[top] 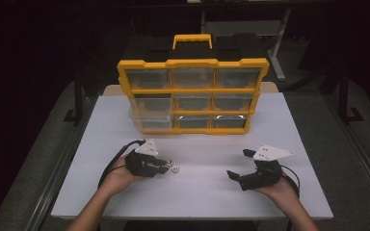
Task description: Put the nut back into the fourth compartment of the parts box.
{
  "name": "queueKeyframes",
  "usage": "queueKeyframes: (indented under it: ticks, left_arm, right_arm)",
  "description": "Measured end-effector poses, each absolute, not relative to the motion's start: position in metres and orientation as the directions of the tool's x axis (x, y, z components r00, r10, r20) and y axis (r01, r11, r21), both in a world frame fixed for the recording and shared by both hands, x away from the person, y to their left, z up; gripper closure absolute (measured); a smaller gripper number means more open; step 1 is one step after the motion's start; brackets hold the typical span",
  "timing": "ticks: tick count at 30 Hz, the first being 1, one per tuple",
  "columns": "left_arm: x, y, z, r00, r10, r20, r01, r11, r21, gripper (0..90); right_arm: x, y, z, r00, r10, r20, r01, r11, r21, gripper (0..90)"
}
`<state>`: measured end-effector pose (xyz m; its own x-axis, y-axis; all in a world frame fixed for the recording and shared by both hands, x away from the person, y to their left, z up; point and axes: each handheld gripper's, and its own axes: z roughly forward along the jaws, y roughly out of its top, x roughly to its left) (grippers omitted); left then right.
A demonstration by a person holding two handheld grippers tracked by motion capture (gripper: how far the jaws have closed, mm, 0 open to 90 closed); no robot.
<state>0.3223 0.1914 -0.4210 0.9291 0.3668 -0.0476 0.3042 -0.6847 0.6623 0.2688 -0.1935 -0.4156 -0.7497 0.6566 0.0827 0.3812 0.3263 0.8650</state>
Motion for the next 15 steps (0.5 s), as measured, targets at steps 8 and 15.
queueKeyframes:
  ticks: [8,15]
  left_arm:
    - [0.32,0.193,-0.407,0.924,0.377,-0.059,0.315,-0.668,0.674,70.6]
    - [0.32,0.19,-0.398,0.931,0.362,-0.052,0.3,-0.674,0.675,70.6]
  right_arm:
    - [0.27,-0.191,-0.422,-0.758,0.647,0.077,0.392,0.359,0.847,3.3]
    - [0.271,-0.192,-0.422,-0.761,0.644,0.076,0.388,0.358,0.849,3.2]
